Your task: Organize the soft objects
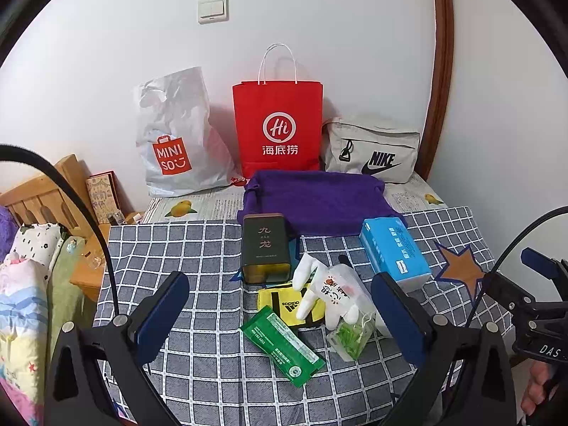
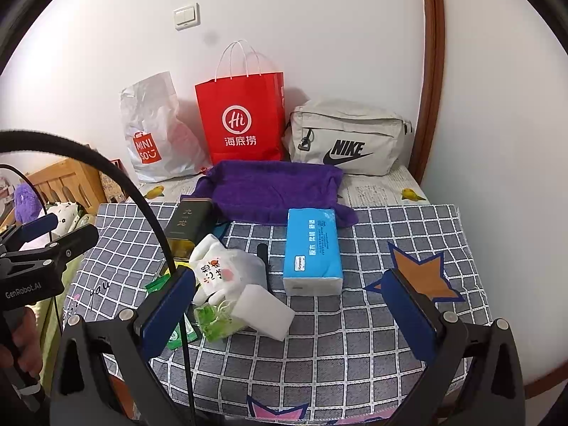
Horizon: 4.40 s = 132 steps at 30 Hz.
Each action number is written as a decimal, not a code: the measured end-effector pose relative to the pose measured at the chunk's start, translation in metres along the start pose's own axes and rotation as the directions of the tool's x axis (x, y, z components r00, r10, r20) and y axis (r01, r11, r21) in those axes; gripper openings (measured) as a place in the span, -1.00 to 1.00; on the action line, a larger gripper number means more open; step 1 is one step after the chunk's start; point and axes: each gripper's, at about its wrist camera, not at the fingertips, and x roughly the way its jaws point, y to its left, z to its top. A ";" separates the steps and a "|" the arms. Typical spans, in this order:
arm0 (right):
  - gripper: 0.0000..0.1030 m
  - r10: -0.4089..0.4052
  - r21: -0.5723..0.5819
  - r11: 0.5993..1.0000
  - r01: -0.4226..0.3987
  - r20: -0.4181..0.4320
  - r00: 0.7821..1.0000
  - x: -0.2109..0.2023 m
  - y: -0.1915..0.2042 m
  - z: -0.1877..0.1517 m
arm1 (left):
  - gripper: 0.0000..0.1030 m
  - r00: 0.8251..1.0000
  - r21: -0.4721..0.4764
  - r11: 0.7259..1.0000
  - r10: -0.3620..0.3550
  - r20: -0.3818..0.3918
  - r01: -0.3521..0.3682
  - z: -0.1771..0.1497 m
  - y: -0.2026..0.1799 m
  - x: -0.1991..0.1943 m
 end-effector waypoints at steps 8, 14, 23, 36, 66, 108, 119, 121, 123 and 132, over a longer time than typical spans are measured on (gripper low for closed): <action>1.00 0.002 0.001 1.000 -0.002 0.004 1.000 -0.001 0.000 -0.001 | 1.00 1.000 0.001 1.000 0.006 0.001 -0.006 0.001 0.000 -0.001; 1.00 0.006 -0.002 1.000 -0.006 0.007 1.000 -0.002 0.001 -0.001 | 1.00 1.000 0.008 1.000 0.002 0.004 -0.002 0.000 -0.001 -0.004; 1.00 0.009 -0.004 1.000 -0.009 0.016 1.000 -0.004 0.001 -0.001 | 1.00 1.000 0.013 1.000 0.003 0.005 -0.003 -0.001 -0.003 -0.005; 1.00 0.010 -0.004 1.000 -0.010 0.025 1.000 -0.007 0.001 -0.003 | 1.00 1.000 0.018 1.000 0.002 0.007 -0.002 -0.003 -0.005 -0.005; 1.00 0.004 -0.011 1.000 -0.004 0.028 1.000 -0.008 0.004 -0.005 | 1.00 1.000 0.043 0.999 -0.006 0.006 0.005 -0.006 -0.009 -0.007; 0.94 0.019 -0.211 0.974 -0.081 -0.281 0.960 0.183 0.034 -0.074 | 1.00 0.979 -0.011 1.000 0.023 -0.205 -0.026 -0.030 0.035 0.101; 0.24 0.115 -0.153 0.976 -0.158 -0.254 0.960 0.176 0.022 -0.068 | 1.00 0.967 -0.007 1.000 0.013 -0.254 -0.016 -0.042 0.049 0.116; 0.24 0.118 -0.149 0.976 -0.157 -0.242 0.963 0.169 0.021 -0.066 | 1.00 0.965 0.002 1.000 0.012 -0.261 -0.012 -0.046 0.051 0.118; 0.24 0.111 -0.145 0.978 -0.146 -0.227 0.967 0.162 0.018 -0.063 | 1.00 0.962 0.008 1.000 0.000 -0.273 0.003 -0.050 0.051 0.121; 0.24 0.112 -0.122 0.983 -0.136 -0.184 0.976 0.141 0.005 -0.057 | 1.00 0.909 -0.026 0.996 -0.092 -0.406 0.090 -0.082 0.038 0.160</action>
